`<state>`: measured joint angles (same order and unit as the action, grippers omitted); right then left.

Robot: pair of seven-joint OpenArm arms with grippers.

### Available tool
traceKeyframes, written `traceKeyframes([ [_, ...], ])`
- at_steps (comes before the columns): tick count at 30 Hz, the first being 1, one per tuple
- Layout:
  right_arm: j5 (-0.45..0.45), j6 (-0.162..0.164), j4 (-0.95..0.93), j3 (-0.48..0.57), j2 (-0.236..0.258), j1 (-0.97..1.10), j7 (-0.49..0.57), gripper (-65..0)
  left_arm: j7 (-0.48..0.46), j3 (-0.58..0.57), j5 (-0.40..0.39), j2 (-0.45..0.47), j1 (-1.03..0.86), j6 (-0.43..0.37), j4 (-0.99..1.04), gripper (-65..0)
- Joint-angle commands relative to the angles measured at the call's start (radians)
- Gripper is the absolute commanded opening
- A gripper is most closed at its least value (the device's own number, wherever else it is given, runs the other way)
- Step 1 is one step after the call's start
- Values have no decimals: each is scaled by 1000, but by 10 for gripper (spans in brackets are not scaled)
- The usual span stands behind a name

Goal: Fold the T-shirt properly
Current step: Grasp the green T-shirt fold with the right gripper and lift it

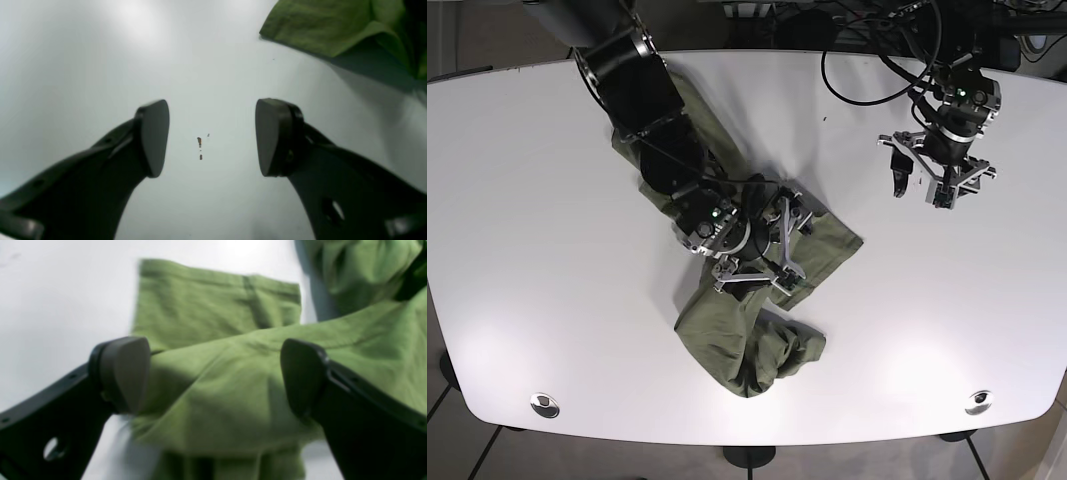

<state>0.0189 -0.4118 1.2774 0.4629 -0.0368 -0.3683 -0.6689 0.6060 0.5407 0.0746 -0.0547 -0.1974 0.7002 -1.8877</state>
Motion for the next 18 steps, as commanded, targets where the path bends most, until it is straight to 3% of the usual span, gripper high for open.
traceKeyframes([
  [1, 6, 0, -58, -3, -7, -54, 68, -73, -21, -3, -14, 22, 9, -2, -17, -278],
  [6, 5, 0, -140, -6, 2, -103, 84, -75, -21, -1, -17, 43, 9, -2, -16, -278],
  [10, 5, 1, -123, -8, 38, -96, 119, -75, -21, -1, -19, 49, 14, -2, 41, -278],
  [13, 11, 63, -120, -8, 70, -94, 125, -75, -21, -4, -19, 49, 16, -2, 49, -278],
  [16, 16, 77, -120, -8, 87, -94, 137, -79, -21, -6, -19, 51, 17, -2, 50, -278],
  [18, 16, 78, -121, -8, 88, -91, 163, -141, -21, -8, -19, 51, 17, -2, 50, -278],
])
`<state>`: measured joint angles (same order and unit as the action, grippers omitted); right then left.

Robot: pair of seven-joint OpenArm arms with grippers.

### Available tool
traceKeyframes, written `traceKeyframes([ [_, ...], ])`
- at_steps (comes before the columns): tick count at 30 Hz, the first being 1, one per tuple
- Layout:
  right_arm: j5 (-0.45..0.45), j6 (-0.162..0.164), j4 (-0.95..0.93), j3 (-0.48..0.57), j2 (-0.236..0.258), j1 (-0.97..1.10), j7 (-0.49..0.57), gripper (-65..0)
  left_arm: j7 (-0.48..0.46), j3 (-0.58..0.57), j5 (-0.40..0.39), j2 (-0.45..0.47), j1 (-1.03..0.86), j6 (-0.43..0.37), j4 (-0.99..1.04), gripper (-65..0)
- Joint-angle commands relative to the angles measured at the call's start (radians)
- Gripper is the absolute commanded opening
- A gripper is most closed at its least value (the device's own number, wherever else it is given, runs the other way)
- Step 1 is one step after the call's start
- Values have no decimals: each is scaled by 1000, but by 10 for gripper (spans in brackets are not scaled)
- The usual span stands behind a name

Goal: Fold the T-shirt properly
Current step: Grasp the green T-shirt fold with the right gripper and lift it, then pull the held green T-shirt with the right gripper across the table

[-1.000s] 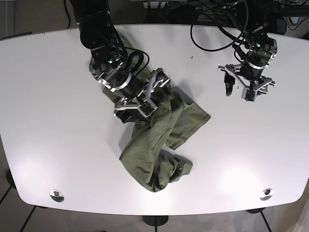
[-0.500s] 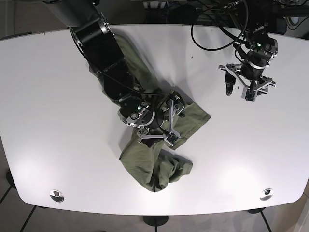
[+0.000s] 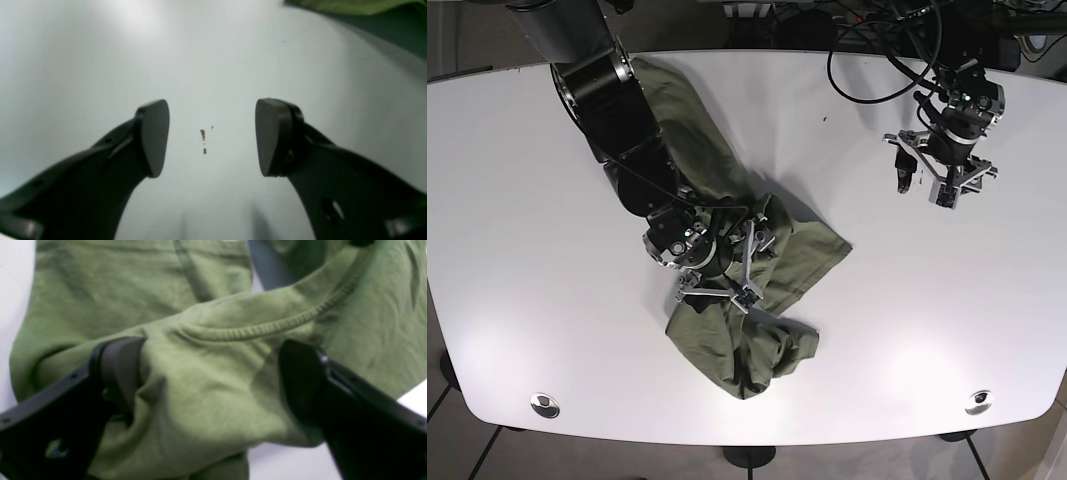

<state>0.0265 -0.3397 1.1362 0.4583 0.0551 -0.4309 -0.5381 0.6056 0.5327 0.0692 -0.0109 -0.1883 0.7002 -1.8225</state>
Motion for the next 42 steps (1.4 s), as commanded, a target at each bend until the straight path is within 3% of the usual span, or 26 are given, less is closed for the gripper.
traceKeyframes([
  [1, 8, 6, 18, -3, -4, -21, 43, -219, -20, 0, -13, 7, 8, -2, -15, -278],
  [4, 10, 6, 20, -3, -2, -16, 45, -396, -20, 0, -13, 7, 8, -2, -15, -278],
  [6, 10, 6, 21, -5, -7, -7, 45, -580, -20, 0, -13, 7, 8, -2, -15, -278],
  [7, 10, 8, 38, -5, -8, -4, 39, -634, -20, 0, -13, 7, 8, -2, -15, -278],
  [10, 10, 9, 158, -5, -8, 48, 33, -631, -20, 0, -13, 7, 8, -2, -15, -278],
  [13, 10, 73, 304, -5, -8, 99, -27, -631, -20, 4, -13, 7, 8, -2, -15, -278],
  [15, 10, 89, 371, -5, -11, 117, -35, -631, -20, 4, -15, 7, 8, -2, -15, -278],
  [19, 8, 90, 488, -3, -53, 89, -70, -631, -20, 0, -15, 1, 6, -2, -23, -278],
  [25, 5, 90, 525, -3, -130, -156, -135, -631, -20, -93, -15, -2, -26, -2, -38, -278],
  [28, 8, 90, 500, -3, -149, -300, -136, -631, -23, -184, -12, -2, -38, -2, -39, -276],
  [31, 10, 90, 499, -8, -162, -421, -176, -631, -26, -201, -15, -18, -53, -2, -52, -272],
  [36, 10, 78, 509, -102, -179, -521, -202, -631, -42, -207, -15, -22, -53, -2, -39, -272],
  [38, 10, 78, 496, -111, -180, -526, -205, -631, -103, -211, -15, -27, -53, -53, -15, -272],
  [42, 10, 78, 492, -111, -180, -523, -205, -631, -275, -208, -10, -50, -50, -248, 63, -272],
])
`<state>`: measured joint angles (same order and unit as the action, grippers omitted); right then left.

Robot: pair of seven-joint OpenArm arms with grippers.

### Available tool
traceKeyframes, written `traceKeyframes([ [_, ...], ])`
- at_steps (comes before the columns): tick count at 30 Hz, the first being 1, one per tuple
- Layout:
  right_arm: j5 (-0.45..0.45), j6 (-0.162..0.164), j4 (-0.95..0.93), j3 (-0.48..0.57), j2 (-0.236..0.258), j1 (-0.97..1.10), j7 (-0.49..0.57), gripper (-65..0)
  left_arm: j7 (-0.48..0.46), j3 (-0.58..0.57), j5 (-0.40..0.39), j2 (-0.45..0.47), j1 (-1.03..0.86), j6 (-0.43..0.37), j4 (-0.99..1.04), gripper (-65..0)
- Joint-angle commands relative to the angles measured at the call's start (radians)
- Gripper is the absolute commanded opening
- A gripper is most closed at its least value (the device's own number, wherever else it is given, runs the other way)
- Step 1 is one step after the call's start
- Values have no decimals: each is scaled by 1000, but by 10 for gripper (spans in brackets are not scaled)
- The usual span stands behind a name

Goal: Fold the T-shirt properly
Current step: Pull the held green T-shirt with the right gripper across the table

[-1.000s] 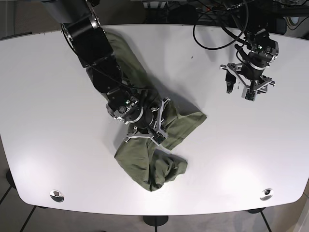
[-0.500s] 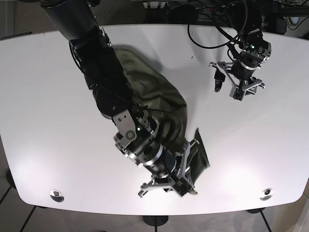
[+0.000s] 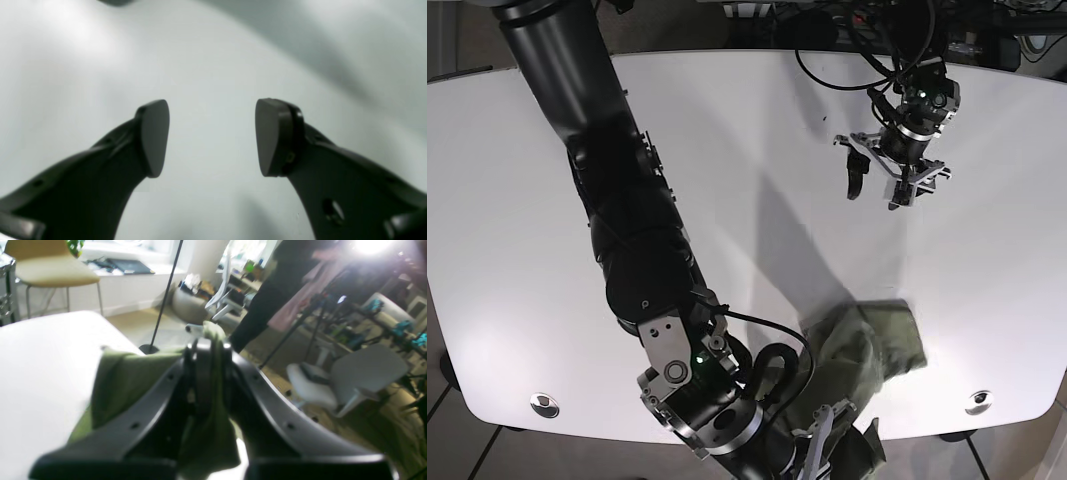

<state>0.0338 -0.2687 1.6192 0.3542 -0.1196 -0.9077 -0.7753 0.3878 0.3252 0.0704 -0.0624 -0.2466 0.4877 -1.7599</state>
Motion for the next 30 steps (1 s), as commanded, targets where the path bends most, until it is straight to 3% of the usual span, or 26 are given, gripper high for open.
traceKeyframes([
  [1, 2, 7, 13, -16, -5, -44, 32, -631, -112, -1, -14, 3, 14, -126, 27, -271],
  [2, 2, 7, 14, -20, -5, -43, 30, -631, -135, -1, -13, 5, 37, -180, 42, -264],
  [3, 2, 7, 14, -22, -5, -43, 30, -631, -142, 2, -11, 8, 74, -229, 64, -212],
  [6, 2, -31, 37, -42, -5, -43, 27, -631, -142, 22, -11, 49, 137, -238, 78, -99],
  [9, 2, -51, 53, -60, -7, -52, 3, -631, -140, 24, -8, 69, 211, -238, 113, -103],
  [15, 4, -56, 161, -146, -7, -124, -62, -631, -92, 24, -14, 137, 296, -238, 153, -103],
  [17, 4, -99, 204, -191, -7, -162, -105, -631, -88, 21, -14, 144, 306, -237, 153, -103],
  [20, 4, -111, 224, -221, -4, -196, -129, -631, -88, 10, -14, 144, 307, -234, 153, -103],
  [27, 4, -113, 226, -220, -4, -161, -129, -631, -88, -36, -16, 135, 295, -56, 182, -103],
  [30, 4, -113, 226, -217, -4, -150, -129, -631, -91, -80, -16, 135, 295, -56, 214, -103],
])
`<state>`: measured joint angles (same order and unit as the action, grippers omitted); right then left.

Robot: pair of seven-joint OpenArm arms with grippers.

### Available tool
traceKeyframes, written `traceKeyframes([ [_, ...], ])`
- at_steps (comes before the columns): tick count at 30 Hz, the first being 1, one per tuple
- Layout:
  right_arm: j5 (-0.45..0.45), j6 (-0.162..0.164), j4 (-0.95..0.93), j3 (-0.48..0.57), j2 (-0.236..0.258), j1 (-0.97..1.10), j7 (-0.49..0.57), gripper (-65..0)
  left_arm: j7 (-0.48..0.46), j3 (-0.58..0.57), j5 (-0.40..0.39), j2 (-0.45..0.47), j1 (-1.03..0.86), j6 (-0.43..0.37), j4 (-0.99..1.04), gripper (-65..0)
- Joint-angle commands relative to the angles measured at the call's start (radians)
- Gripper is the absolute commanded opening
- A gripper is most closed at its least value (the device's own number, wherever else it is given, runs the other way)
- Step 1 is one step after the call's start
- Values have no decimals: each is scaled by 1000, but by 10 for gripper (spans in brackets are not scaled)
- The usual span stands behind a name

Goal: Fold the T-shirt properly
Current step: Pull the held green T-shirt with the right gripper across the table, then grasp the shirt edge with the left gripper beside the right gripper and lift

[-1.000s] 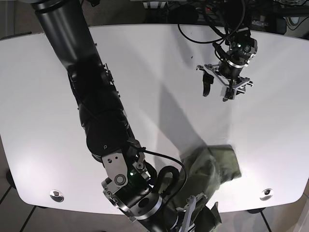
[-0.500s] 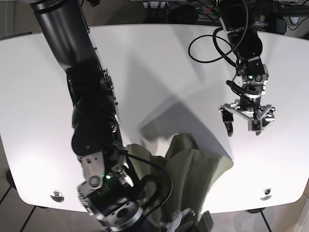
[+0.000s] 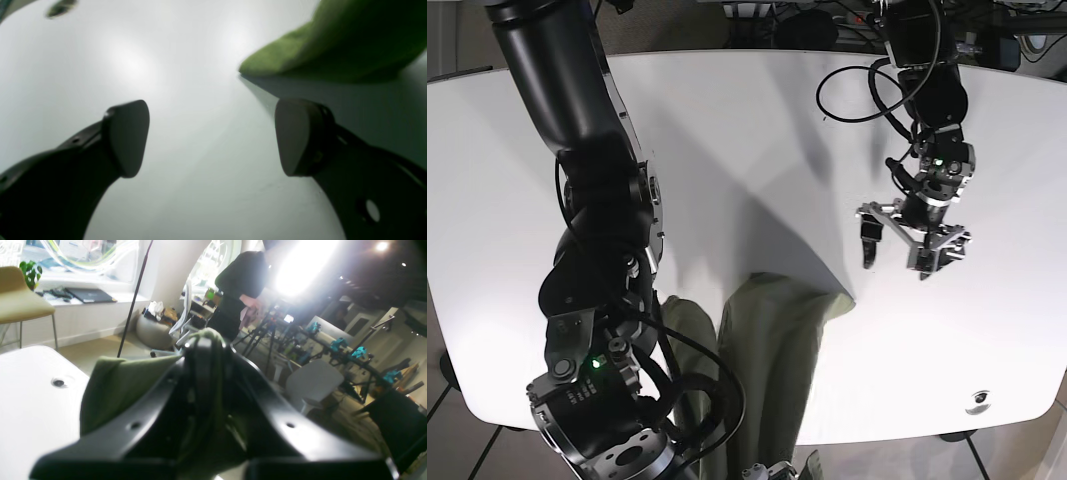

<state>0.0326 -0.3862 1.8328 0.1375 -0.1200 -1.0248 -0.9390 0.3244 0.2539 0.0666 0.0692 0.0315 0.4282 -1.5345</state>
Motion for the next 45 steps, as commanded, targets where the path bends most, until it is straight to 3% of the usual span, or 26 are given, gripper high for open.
traceKeyframes([
  [1, 5, 5, 11, 0, -4, -33, 34, -631, -28, -32, -12, 4, 17, 4, -10, -103],
  [7, 5, 5, 8, 0, -4, -29, 34, -631, -29, -184, -12, 1, 14, 2, -1, -103],
  [11, 5, 5, 11, 0, -4, -27, 34, -631, -89, -144, -9, -29, 41, 2, 16, -103],
  [16, 5, 5, 12, 0, -4, -27, 34, -631, -89, -147, -3, -12, 132, 2, 113, -103],
  [23, 5, 5, 41, 0, -5, -25, 34, -631, -101, -206, -6, 13, 299, 2, 397, -103],
  [31, 5, 5, 41, -3, -5, -25, 34, -631, -199, -206, -4, 13, 471, 2, 740, -115],
  [32, 3, 5, 41, -3, -5, -25, 34, -631, -212, -206, -3, 13, 486, 2, 777, -147],
  [36, -3, 5, 46, -5, -2, -25, 34, -631, -244, -206, -3, 33, 534, 4, 894, -575],
  [37, -4, 5, 58, -9, 0, -24, 34, -631, -244, -206, -4, 44, 539, 4, 909, -650],
  [41, -6, 6, 41, -69, 35, -1, 34, -631, -225, -195, -9, 82, 531, 4, 788, -650],
  [45, -6, 13, -161, -190, 58, 11, 82, -631, -89, -90, -12, 142, 517, 8, 602, -650],
])
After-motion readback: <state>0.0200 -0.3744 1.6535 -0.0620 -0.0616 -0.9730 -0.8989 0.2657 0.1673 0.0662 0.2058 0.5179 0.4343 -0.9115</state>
